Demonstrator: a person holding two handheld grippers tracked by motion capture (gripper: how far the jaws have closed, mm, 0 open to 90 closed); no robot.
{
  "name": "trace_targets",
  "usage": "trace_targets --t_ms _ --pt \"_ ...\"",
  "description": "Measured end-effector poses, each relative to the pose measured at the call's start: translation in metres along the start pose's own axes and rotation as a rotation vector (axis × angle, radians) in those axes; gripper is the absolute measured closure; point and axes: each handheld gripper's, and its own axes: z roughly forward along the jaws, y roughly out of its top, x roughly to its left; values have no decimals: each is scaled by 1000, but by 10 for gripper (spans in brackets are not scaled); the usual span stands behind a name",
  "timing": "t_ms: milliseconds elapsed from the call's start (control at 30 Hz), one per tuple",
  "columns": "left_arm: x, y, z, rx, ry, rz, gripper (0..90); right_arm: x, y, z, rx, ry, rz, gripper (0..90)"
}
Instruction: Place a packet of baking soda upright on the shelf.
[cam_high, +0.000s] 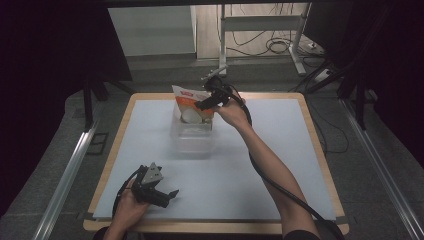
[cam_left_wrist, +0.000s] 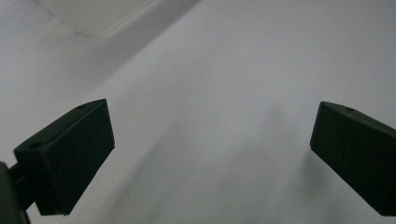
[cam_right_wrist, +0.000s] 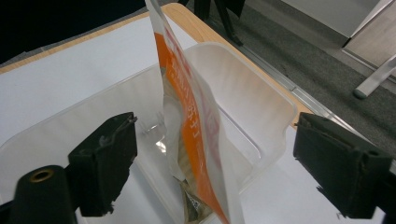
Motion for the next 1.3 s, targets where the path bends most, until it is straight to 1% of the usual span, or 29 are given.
trace_targets --t_ms 167,233,433,700,833,933,1033,1067,1133,1300 --pt "0 0 0 0 1 0 0 1 -3 -2 6 11 -6 75" --pt "0 0 0 -2 1 -1 0 1 -5 -3 8 17 -6 71" --pt "0 0 0 -1 -3 -4 0 1 -9 -8 4 17 -8 58" --pt "1 0 0 -7 -10 -11 0 1 -15 -15 6 19 -24 43" --pt "2 0 -1 -17 -18 -21 0 1 -18 -18 6 18 -30 37" --pt "3 0 -2 -31 -33 -28 0 1 -20 -20 6 18 -31 30" --pt "4 0 -3 -42 -44 -35 0 1 -21 -21 8 26 -18 27" --pt "4 0 -4 -46 -50 -37 0 1 -23 -22 10 30 -6 23" --pt "5 0 -4 -55 -63 -48 0 1 -24 -24 5 33 -12 19" --pt "5 -1 -5 -61 -66 -53 0 1 -27 -27 1 24 -25 8"
